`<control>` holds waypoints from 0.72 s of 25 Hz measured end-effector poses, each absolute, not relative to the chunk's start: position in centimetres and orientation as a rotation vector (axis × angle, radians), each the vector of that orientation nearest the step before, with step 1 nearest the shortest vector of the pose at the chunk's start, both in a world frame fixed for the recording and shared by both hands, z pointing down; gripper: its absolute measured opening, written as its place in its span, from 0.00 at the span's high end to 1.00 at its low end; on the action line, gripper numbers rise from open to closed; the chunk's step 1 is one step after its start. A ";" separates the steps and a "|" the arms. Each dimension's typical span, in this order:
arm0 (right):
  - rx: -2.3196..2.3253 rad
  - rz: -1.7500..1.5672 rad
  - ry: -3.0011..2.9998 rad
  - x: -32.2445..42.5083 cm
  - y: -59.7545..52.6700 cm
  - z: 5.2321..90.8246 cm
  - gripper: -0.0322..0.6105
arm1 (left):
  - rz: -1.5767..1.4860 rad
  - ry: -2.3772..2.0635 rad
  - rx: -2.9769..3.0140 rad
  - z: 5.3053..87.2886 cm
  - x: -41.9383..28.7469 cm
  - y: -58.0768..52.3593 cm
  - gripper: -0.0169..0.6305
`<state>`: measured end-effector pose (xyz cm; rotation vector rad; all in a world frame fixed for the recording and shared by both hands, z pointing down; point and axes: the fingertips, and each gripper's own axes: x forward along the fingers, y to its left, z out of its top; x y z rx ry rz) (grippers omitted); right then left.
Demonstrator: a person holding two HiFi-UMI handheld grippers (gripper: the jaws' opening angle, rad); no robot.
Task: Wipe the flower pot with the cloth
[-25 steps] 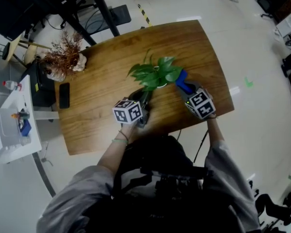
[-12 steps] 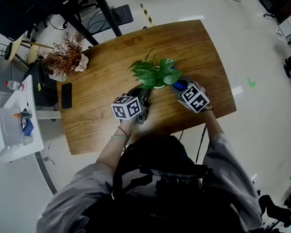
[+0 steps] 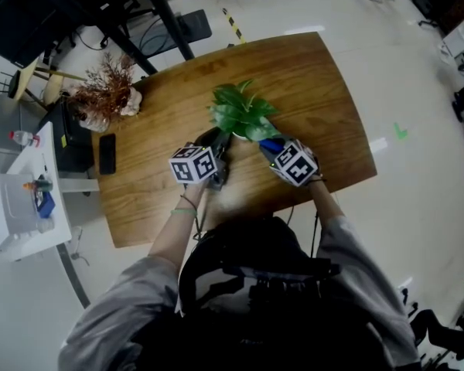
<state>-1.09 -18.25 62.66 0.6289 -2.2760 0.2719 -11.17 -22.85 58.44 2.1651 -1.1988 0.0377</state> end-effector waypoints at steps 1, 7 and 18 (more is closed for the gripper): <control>0.652 0.286 -2.272 -0.9 -18.3 62.6 0.86 | 0.048 -1.199 2.175 58.3 -11.2 -22.6 0.97; 0.960 0.474 -2.320 1.1 -17.4 59.7 0.86 | 0.032 -1.235 2.218 56.7 -11.5 -20.6 0.97; 1.275 0.676 -2.483 2.2 -11.7 51.3 0.86 | -0.115 -1.266 2.354 49.4 -8.9 -16.4 0.97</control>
